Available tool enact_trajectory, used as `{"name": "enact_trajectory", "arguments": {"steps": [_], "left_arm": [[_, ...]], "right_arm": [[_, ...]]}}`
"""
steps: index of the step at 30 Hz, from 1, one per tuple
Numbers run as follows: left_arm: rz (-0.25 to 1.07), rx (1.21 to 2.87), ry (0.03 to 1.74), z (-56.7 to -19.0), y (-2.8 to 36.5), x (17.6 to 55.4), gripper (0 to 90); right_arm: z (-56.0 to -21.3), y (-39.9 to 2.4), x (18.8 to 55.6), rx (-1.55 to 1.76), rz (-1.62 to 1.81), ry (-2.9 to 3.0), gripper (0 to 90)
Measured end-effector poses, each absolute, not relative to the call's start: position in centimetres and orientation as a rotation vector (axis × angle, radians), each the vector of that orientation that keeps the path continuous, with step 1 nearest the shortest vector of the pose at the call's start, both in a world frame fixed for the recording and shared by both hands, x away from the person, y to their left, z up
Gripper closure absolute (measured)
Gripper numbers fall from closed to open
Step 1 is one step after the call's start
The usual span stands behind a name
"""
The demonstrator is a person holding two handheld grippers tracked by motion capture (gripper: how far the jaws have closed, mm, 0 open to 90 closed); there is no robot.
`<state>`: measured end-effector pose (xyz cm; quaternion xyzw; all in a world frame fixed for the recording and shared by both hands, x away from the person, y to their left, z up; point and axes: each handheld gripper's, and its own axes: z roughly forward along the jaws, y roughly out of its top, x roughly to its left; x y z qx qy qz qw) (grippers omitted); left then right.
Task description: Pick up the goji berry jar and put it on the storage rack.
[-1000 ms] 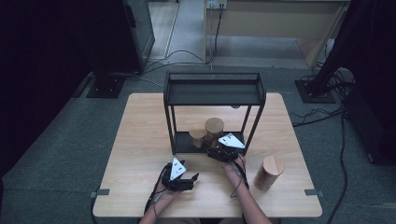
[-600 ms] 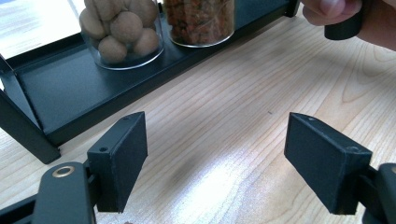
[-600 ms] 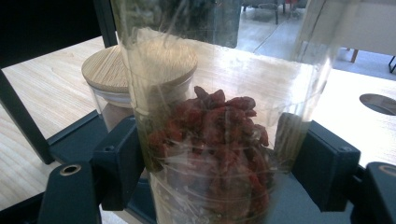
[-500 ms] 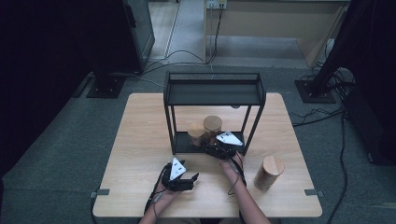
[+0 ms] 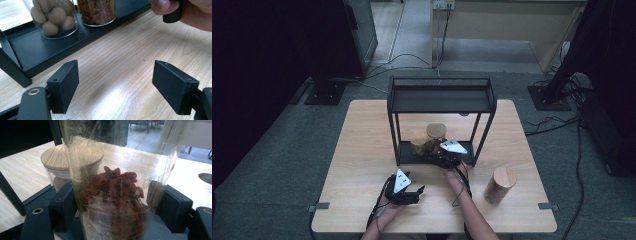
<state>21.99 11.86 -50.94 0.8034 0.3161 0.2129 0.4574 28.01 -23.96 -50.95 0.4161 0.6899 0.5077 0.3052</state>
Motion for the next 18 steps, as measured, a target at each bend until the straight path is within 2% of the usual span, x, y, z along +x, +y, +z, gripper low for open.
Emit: {"name": "enact_trajectory", "arguments": {"steps": [18], "left_arm": [[0.522, 1.977, 0.78, -51.0, 11.9, 22.0, 21.4]], "right_arm": [[-51.1, -23.0, 29.2, 1.099, 1.342, 1.819, 25.0]]}}
